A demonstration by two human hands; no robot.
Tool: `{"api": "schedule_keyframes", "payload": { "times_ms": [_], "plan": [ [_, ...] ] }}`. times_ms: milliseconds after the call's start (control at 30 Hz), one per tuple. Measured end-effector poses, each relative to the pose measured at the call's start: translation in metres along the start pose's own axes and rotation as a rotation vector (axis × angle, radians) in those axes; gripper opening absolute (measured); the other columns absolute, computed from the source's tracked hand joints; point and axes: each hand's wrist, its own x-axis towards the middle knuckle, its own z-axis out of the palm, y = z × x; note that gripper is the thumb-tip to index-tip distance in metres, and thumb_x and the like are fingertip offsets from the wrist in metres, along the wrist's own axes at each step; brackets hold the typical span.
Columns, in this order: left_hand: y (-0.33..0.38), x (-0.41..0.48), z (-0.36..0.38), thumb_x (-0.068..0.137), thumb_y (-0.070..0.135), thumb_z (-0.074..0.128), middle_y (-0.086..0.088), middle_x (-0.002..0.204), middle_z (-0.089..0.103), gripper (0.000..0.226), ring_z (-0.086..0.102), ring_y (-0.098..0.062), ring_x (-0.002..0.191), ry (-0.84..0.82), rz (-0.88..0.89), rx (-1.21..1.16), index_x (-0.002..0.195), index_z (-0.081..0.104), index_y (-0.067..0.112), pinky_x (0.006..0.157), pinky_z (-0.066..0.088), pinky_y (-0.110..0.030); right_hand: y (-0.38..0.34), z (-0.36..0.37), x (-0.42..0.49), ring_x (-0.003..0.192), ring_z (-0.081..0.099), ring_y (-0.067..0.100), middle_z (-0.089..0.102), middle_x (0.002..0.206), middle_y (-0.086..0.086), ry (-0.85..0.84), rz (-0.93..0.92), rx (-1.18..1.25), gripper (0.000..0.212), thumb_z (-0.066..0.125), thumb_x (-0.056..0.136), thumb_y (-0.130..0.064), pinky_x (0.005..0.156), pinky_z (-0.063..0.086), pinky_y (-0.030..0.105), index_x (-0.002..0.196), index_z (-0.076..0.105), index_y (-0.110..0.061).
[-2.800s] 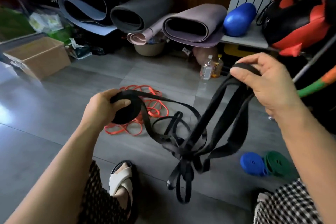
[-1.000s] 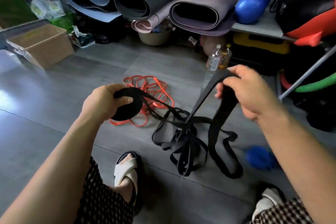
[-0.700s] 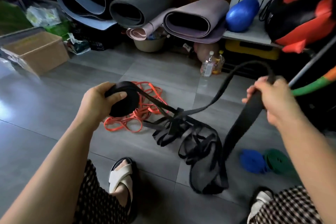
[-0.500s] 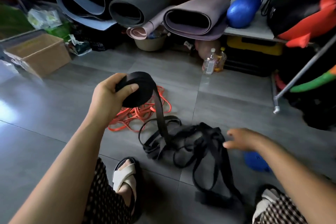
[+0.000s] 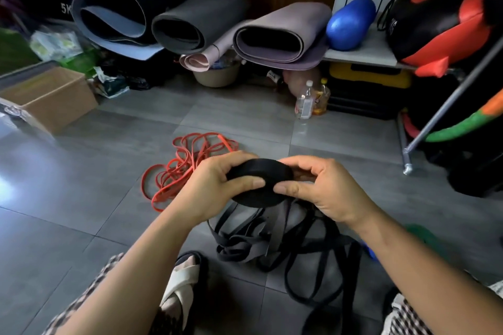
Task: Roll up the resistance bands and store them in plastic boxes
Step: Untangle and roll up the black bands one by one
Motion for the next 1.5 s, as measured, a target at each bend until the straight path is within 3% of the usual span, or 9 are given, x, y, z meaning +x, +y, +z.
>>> {"api": "schedule_keyframes", "payload": {
  "times_ms": [200, 400, 667, 967, 1133, 1200, 1300, 1367, 1500],
  "plan": [
    [-0.001, 0.004, 0.012, 0.078, 0.014, 0.07, 0.0, 0.083, 0.069, 0.016, 0.065, -0.014, 0.081, 0.073, -0.082, -0.176, 0.088, 0.069, 0.027, 0.079, 0.052, -0.032, -0.004, -0.009, -0.002, 0.082, 0.065, -0.006, 0.071, 0.084, -0.018, 0.091, -0.081, -0.263, 0.024, 0.07, 0.076, -0.022, 0.075, 0.048, 0.009, 0.098, 0.068, -0.032],
    [0.012, 0.006, 0.021, 0.069, 0.021, 0.065, 0.001, 0.082, 0.071, 0.024, 0.067, -0.017, 0.081, 0.131, -0.137, -0.468, 0.093, 0.067, 0.021, 0.072, 0.056, -0.033, -0.001, -0.02, 0.002, 0.081, 0.068, 0.0, 0.073, 0.081, -0.014, 0.088, 0.011, 0.083, 0.023, 0.069, 0.064, -0.022, 0.072, 0.048, 0.01, 0.086, 0.068, -0.025],
    [0.015, 0.006, 0.035, 0.077, 0.035, 0.055, -0.006, 0.096, 0.069, 0.033, 0.069, -0.023, 0.086, 0.09, -0.321, -0.631, 0.103, 0.064, 0.018, 0.068, 0.059, -0.044, 0.007, -0.028, 0.0, 0.088, 0.067, -0.001, 0.072, 0.088, -0.016, 0.115, 0.015, -0.053, 0.024, 0.064, 0.067, -0.035, 0.081, 0.048, 0.012, 0.09, 0.068, -0.032],
    [0.01, 0.004, 0.045, 0.075, 0.039, 0.055, -0.012, 0.106, 0.067, 0.036, 0.066, -0.03, 0.096, 0.213, -0.339, -0.801, 0.102, 0.064, 0.016, 0.07, 0.057, -0.047, 0.012, -0.02, 0.0, 0.086, 0.066, -0.003, 0.072, 0.083, -0.017, 0.151, 0.057, 0.137, 0.022, 0.065, 0.079, -0.004, 0.073, 0.047, 0.008, 0.092, 0.065, -0.021],
    [0.011, 0.01, 0.028, 0.082, 0.028, 0.054, -0.007, 0.107, 0.069, 0.031, 0.066, -0.024, 0.099, -0.007, -0.29, -0.721, 0.109, 0.062, 0.015, 0.082, 0.056, -0.041, -0.005, -0.038, -0.003, 0.084, 0.067, -0.002, 0.072, 0.082, -0.018, 0.1, 0.056, -0.076, 0.023, 0.067, 0.078, -0.009, 0.075, 0.049, 0.012, 0.09, 0.066, -0.029],
    [0.008, 0.014, 0.019, 0.081, 0.018, 0.06, 0.002, 0.104, 0.068, 0.03, 0.066, -0.01, 0.095, -0.045, -0.201, -0.469, 0.11, 0.061, 0.027, 0.078, 0.056, -0.026, -0.01, -0.043, -0.005, 0.083, 0.067, 0.005, 0.073, 0.084, -0.012, 0.109, 0.029, -0.432, 0.021, 0.07, 0.078, -0.018, 0.077, 0.052, 0.023, 0.096, 0.069, -0.029],
    [0.006, 0.017, 0.024, 0.078, 0.003, 0.066, 0.001, 0.099, 0.068, 0.039, 0.066, -0.012, 0.086, -0.1, -0.145, -0.298, 0.105, 0.061, 0.031, 0.071, 0.056, -0.035, -0.016, -0.033, -0.009, 0.081, 0.064, 0.013, 0.072, 0.087, -0.006, 0.075, -0.033, -0.841, 0.023, 0.068, 0.08, -0.032, 0.078, 0.049, 0.034, 0.103, 0.069, -0.029],
    [0.007, 0.018, 0.029, 0.081, -0.002, 0.062, -0.003, 0.092, 0.068, 0.033, 0.066, -0.016, 0.08, -0.042, -0.094, -0.263, 0.094, 0.064, 0.028, 0.065, 0.056, -0.036, -0.014, -0.026, -0.008, 0.084, 0.064, 0.012, 0.072, 0.09, -0.008, 0.119, -0.095, -0.781, 0.025, 0.068, 0.08, -0.031, 0.08, 0.049, 0.033, 0.105, 0.068, -0.028],
    [0.016, 0.019, 0.026, 0.082, -0.001, 0.059, 0.004, 0.081, 0.068, 0.025, 0.066, -0.012, 0.072, 0.101, 0.019, -0.467, 0.093, 0.064, 0.02, 0.054, 0.055, -0.023, -0.015, -0.037, -0.002, 0.094, 0.063, -0.003, 0.07, 0.091, -0.019, 0.129, -0.066, -0.176, 0.034, 0.072, 0.068, -0.025, 0.084, 0.047, 0.014, 0.1, 0.062, -0.035]
  ]
}}
